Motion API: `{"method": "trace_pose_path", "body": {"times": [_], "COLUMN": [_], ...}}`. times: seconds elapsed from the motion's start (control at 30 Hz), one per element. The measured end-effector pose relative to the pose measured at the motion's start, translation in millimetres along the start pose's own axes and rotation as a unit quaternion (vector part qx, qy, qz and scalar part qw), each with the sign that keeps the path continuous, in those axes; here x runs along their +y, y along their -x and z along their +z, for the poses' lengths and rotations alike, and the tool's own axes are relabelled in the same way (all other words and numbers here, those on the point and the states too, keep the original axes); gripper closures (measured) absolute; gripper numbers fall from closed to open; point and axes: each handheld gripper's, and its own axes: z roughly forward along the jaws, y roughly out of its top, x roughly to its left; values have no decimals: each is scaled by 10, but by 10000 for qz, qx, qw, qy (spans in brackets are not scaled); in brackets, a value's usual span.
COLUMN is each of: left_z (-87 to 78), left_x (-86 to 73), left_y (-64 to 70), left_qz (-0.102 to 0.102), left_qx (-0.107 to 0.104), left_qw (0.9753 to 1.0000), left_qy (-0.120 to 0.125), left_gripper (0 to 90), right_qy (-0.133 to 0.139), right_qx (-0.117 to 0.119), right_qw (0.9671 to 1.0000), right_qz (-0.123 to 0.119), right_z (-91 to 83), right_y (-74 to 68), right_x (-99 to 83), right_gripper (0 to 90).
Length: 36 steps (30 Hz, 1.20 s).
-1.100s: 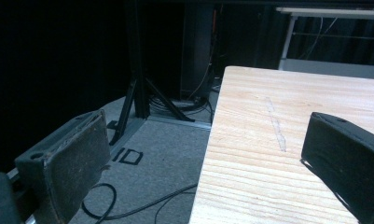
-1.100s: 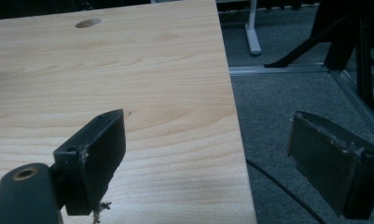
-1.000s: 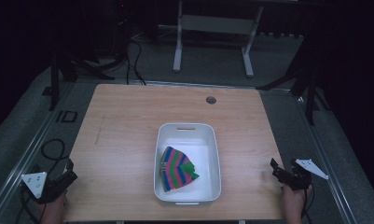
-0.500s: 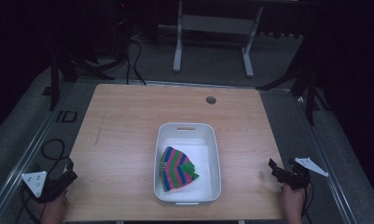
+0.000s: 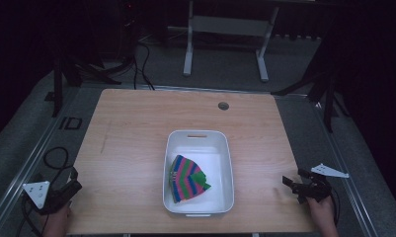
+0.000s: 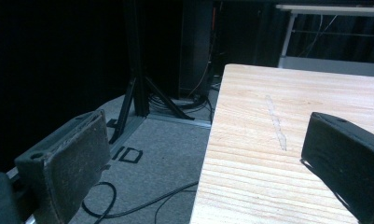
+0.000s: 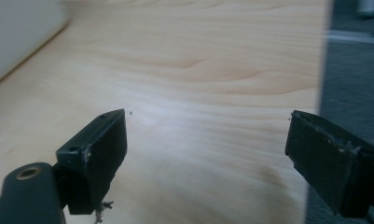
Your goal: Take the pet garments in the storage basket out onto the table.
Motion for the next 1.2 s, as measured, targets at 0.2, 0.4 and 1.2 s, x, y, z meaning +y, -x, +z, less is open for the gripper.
{"method": "trace_pose_path", "body": {"times": [0.2,0.4,1.2], "left_z": [1,-1,-3], "left_x": [2,2,1], "left_y": [-1,-2,3], "left_qz": [2,18,84], "left_qx": [-58,-77,-170], "left_qw": [10000,10000,9998], "left_qy": [-23,-35,-36], "left_gripper": [14,14,14], "right_qy": [-511,-1128,-1091], "right_qx": [937,1436,2492], "right_qw": [9914,9725,9325], "right_qz": [-751,-1444,-2377], "right_z": [29,160,174], "right_y": [-29,-236,-1165], "right_x": [53,119,794], "right_gripper": [127,127,133]}}
